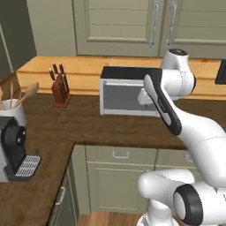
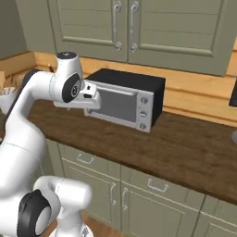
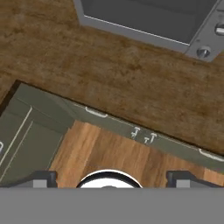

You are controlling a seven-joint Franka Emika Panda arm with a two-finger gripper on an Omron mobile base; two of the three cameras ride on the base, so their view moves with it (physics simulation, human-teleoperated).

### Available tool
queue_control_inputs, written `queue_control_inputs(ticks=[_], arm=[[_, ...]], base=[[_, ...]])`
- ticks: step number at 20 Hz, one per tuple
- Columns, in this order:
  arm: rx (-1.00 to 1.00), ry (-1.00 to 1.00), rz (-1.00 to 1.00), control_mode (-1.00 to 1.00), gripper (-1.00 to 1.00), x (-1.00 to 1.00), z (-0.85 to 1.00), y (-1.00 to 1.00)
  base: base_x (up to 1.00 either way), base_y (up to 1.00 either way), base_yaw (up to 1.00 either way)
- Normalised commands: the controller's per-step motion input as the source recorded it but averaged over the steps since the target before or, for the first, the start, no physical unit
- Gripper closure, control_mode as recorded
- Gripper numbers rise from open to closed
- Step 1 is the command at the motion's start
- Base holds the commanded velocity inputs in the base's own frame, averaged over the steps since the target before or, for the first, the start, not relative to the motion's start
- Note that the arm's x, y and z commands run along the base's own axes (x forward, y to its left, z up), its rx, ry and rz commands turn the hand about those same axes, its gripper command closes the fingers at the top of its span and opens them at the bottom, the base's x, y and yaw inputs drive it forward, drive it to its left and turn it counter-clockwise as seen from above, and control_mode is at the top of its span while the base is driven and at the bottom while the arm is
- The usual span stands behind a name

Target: Take a straw from the drawer in front and place it inside the glass cup on the dining counter.

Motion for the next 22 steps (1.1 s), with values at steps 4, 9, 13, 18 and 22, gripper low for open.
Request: queue_control_inputs(ticks=[4, 9, 13, 18, 22], arm=[[0.0, 0.0, 0.0, 1.0, -1.0, 0.0, 0.0, 0.0], [0.0, 0.0, 0.0, 1.0, -1.0, 0.0, 0.0, 0.0], [0.0, 0.0, 0.0, 1.0, -1.0, 0.0, 0.0, 0.0], [0.0, 0.0, 0.0, 1.0, -1.0, 0.0, 0.0, 0.0], [0.0, 0.0, 0.0, 1.0, -1.0, 0.0, 0.0, 0.0]], base=[[0.0, -0.87, 0.58], [0.01, -0.73, 0.62], [0.04, -0.72, 0.62], [0.04, -0.82, 0.52], [0.01, -0.71, 0.32]])
